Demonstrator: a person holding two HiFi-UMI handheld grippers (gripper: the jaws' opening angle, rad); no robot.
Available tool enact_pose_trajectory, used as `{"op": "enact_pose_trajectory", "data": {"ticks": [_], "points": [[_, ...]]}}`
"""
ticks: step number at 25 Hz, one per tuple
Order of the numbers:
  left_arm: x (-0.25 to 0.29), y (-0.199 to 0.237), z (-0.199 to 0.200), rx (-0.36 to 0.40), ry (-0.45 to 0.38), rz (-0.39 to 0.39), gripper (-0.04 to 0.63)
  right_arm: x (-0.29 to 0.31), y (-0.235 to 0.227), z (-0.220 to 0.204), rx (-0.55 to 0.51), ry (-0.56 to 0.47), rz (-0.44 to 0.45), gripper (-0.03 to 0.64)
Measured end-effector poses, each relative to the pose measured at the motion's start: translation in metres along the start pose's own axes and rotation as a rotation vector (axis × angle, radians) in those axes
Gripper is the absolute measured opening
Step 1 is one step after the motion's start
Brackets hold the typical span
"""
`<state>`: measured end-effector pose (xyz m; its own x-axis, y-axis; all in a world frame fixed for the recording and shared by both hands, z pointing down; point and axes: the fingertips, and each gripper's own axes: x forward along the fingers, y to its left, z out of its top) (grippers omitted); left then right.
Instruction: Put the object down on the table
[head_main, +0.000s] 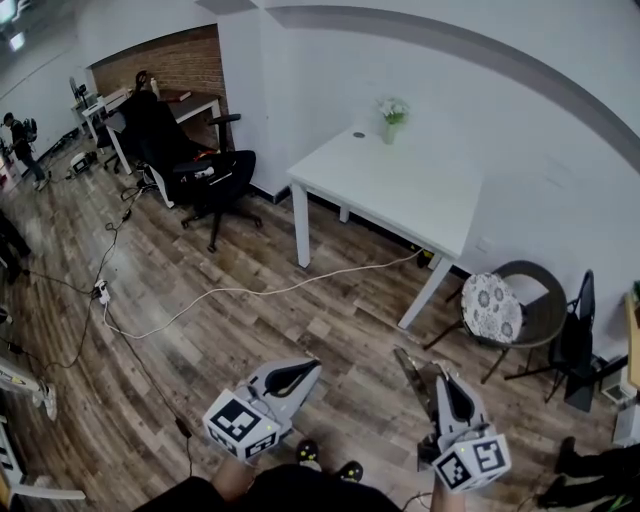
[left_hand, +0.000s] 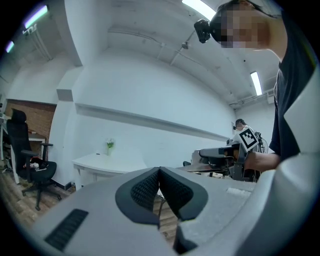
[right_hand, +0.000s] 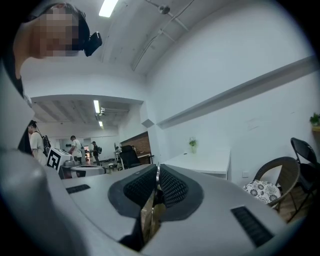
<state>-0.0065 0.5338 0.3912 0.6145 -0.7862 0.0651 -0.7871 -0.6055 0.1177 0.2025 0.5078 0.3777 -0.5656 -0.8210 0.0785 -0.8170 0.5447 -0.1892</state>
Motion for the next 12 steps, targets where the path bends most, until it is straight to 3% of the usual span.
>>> {"op": "enact_pose_trajectory", "data": {"ticks": [12], "points": [[-0.003, 0.032, 0.003, 0.016, -0.007, -0.01, 0.0, 0.032, 0.011, -0.001, -0.011, -0.002, -0.015, 0.026]]}}
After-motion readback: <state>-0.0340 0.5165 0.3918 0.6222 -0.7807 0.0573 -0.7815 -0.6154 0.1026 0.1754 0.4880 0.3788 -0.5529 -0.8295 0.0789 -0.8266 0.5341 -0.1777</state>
